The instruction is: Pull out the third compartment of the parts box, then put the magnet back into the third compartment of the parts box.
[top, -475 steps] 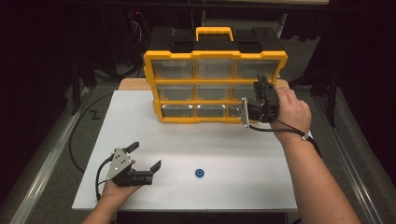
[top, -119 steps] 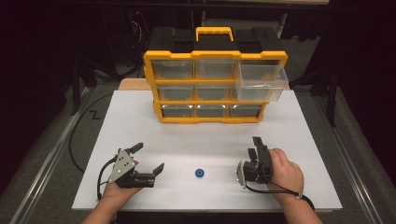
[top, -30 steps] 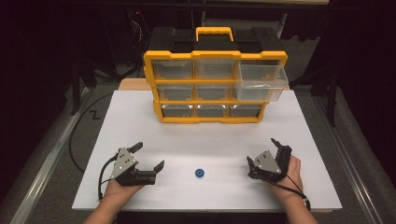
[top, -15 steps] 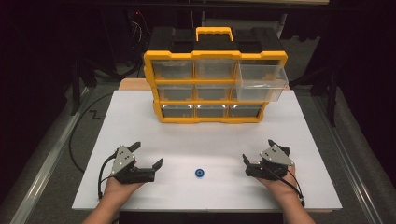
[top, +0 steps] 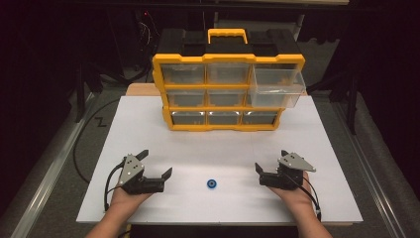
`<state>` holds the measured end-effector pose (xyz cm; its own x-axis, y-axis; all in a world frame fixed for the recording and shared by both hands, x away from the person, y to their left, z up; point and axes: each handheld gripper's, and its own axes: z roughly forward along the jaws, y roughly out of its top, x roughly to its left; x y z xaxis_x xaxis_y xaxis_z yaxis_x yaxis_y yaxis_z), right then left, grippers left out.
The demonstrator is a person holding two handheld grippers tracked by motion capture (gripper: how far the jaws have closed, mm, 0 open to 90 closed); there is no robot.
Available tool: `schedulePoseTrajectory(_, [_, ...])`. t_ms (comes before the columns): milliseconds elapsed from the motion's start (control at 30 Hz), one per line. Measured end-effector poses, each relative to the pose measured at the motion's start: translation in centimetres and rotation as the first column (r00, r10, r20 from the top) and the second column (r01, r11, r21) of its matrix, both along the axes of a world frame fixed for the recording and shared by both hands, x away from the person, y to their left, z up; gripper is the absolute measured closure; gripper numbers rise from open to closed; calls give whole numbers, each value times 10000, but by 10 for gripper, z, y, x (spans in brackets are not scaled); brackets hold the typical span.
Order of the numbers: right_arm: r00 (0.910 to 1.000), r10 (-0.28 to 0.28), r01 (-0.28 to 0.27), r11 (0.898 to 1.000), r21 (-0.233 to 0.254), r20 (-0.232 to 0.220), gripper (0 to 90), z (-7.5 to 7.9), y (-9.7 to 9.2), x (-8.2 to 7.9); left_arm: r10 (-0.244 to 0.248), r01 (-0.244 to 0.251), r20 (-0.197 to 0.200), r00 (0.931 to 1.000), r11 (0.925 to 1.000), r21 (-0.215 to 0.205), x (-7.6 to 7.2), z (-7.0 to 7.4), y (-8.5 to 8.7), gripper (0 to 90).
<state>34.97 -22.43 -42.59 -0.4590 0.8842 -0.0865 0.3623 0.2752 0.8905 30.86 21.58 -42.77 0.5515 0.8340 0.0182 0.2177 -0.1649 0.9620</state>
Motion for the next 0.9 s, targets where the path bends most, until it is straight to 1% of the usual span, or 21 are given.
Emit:
schedulePoseTrajectory(33, [9999, 102, -102, 9999, -65, -8, 10, 0, 0, -1, -15, 15, 29, 10000, 10000, -68, 0, 1, 0, 2])
schedulePoseTrajectory(167, [9999, 86, -84, 9997, -218, 103, 11, 1, 0, -5, 36, -36, 13, 10000, 9997, -241, -1, 1, 1, 2])
schedulePoseTrajectory(267, [9999, 3, -1, 9998, -187, 135, 11, 2, -1, -7, -8, 10, 82, 10000, 9997, -249, -1, 2, 1, 2])
schedulePoseTrajectory(333, [9997, -20, 27, 9996, -272, 243, 11, 4, -2, -7, -33, 35, 79, 10000, 9997, -227, -1, 1, 1, 4])
schedulePoseTrajectory(400, [9999, -80, 83, 9995, -303, 86, 11, 5, -4, -7, -42, 43, 54, 10000, 9998, -187, 0, 1, 0, 4])
schedulePoseTrajectory(433, [10000, -87, 87, 9997, -243, 2, 11, 4, -4, -6, -31, 33, 63, 10000, 9998, -207, 0, 1, 0, 4])
schedulePoseTrajectory(467, [10000, -84, 83, 9995, -299, -40, 11, 4, -4, -7, -24, 25, 82, 10000, 9997, -228, 0, 1, 1, 4])
schedulePoseTrajectory(533, [10000, -44, 47, 9987, -511, 47, 11, 4, -4, -7, -12, 14, 94, 10000, 9997, -230, 0, 1, 1, 4])
schedulePoseTrajectory(633, [9999, -79, 72, 9987, -514, -123, 11, 4, -6, -6, -15, 17, 90, 10000, 9997, -244, 0, 1, 1, 4])
schedulePoseTrajectory(700, [9995, -223, 210, 9983, -536, -242, 11, 4, -7, -5, -24, 26, 109, 9999, 9998, -200, 0, 0, 1, 4])
schedulePoseTrajectory(733, [9989, -245, 228, 9988, -436, -396, 11, 4, -8, -5, -13, 15, 104, 9999, 9998, -178, 0, 0, 1, 4])
schedulePoseTrajectory(800, [9978, -288, 263, 9987, -426, -592, 11, 4, -9, -5, -19, 19, 18, 10000, 9999, -144, 1, -1, 1, 4])
schedulePoseTrajectory(867, [9978, -285, 245, 9976, -648, -605, 11, 2, -9, -4, -8, 7, -40, 10000, 9999, -120, 3, -2, 1, 4])
schedulePoseTrajectory(900, [9976, -269, 226, 9975, -665, -644, 11, 2, -8, -4, -55, 53, -103, 9999, 9998, -176, 3, -2, 1, 4])
